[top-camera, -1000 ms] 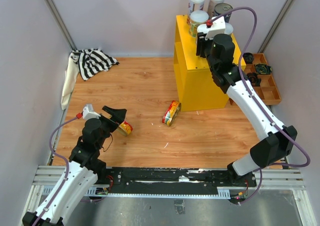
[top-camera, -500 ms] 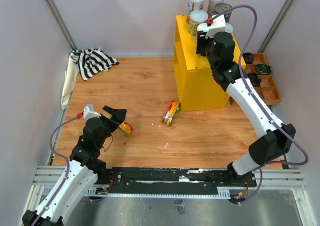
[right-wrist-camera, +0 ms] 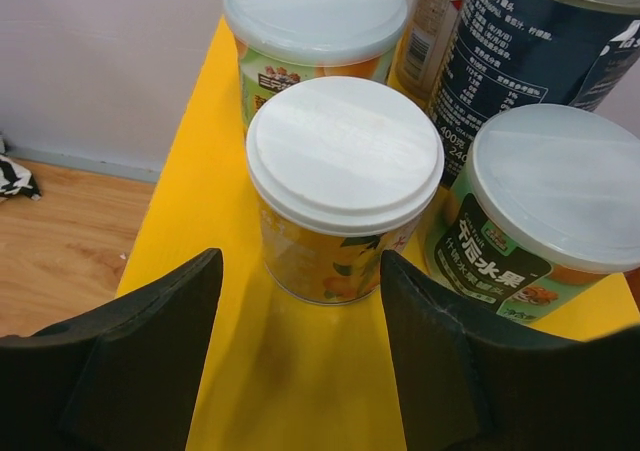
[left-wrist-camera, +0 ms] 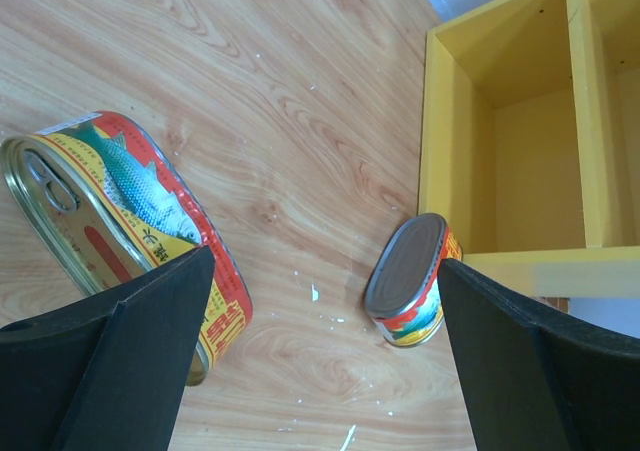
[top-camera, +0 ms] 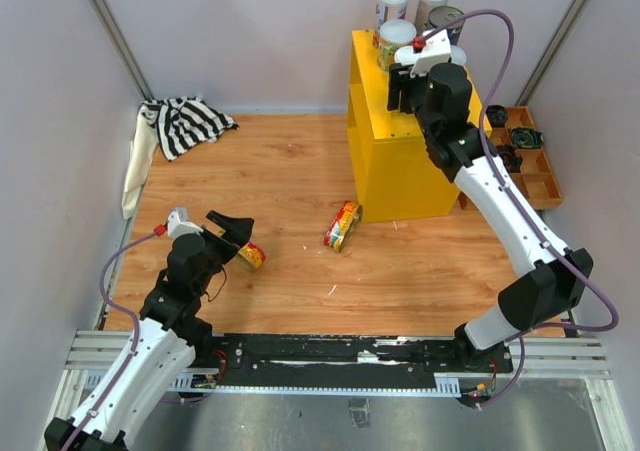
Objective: Place and organize the canned foods onto the counter
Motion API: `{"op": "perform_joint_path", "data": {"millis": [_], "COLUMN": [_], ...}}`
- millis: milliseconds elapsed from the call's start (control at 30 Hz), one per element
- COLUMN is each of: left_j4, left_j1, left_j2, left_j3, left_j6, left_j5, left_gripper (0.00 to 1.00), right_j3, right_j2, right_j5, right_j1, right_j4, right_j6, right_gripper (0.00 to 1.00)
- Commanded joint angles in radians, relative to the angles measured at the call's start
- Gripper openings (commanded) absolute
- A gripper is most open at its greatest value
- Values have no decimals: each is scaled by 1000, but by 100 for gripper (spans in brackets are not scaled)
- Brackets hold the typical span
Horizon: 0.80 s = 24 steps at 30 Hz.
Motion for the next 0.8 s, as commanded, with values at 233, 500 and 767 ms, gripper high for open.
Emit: {"op": "perform_joint_path", "data": {"millis": [233, 500, 767], "left_j4": [37, 6, -31], "left_j1": [9, 9, 9], "left_j2": [10, -31, -58], "left_j3": [28, 28, 34], "left_j6": [11, -6, -6], "left_j5": [-1, 3, -3], "left_gripper": [98, 98, 98], "right_j3": [-62, -91, -87], "right_j2": [-176, -263, -254], "right_j5": [-35, 54, 97], "right_j1": [-11, -13, -83], "right_j4": [-67, -106, -142], "right_j6": [31, 41, 73], "right_gripper": [63, 53, 48]}}
